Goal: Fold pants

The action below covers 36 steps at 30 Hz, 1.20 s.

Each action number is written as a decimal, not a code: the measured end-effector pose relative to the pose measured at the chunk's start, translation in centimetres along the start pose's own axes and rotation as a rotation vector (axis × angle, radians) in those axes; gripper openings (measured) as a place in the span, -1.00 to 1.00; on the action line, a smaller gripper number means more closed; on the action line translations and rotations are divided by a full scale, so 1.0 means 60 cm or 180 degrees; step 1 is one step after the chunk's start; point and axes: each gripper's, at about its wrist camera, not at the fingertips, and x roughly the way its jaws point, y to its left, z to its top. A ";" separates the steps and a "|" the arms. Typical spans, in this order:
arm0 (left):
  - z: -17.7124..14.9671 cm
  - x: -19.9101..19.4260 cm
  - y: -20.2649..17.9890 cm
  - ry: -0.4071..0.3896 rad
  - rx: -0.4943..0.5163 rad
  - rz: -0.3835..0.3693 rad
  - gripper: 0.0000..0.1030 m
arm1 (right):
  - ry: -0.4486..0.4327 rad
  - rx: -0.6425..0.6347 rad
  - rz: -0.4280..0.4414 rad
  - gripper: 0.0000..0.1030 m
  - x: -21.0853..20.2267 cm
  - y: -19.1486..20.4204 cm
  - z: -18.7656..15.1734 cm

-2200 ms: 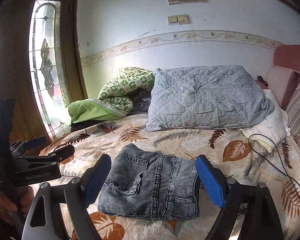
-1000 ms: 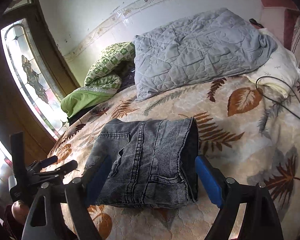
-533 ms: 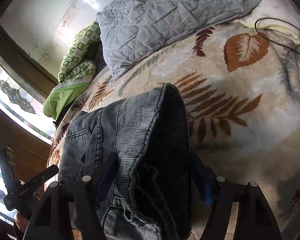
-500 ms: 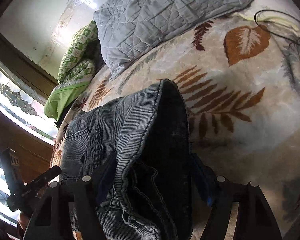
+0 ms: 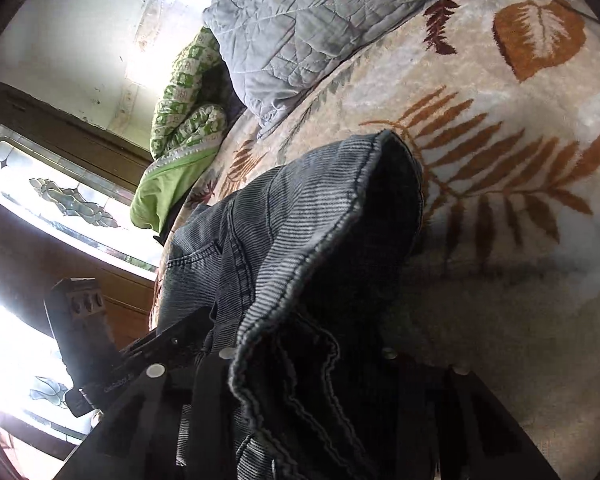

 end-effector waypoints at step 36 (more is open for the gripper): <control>0.005 -0.082 -0.036 -0.0426 -0.0082 -0.0108 -0.48 | -0.0656 -0.0701 -0.0272 -0.50 -0.114 0.118 -0.042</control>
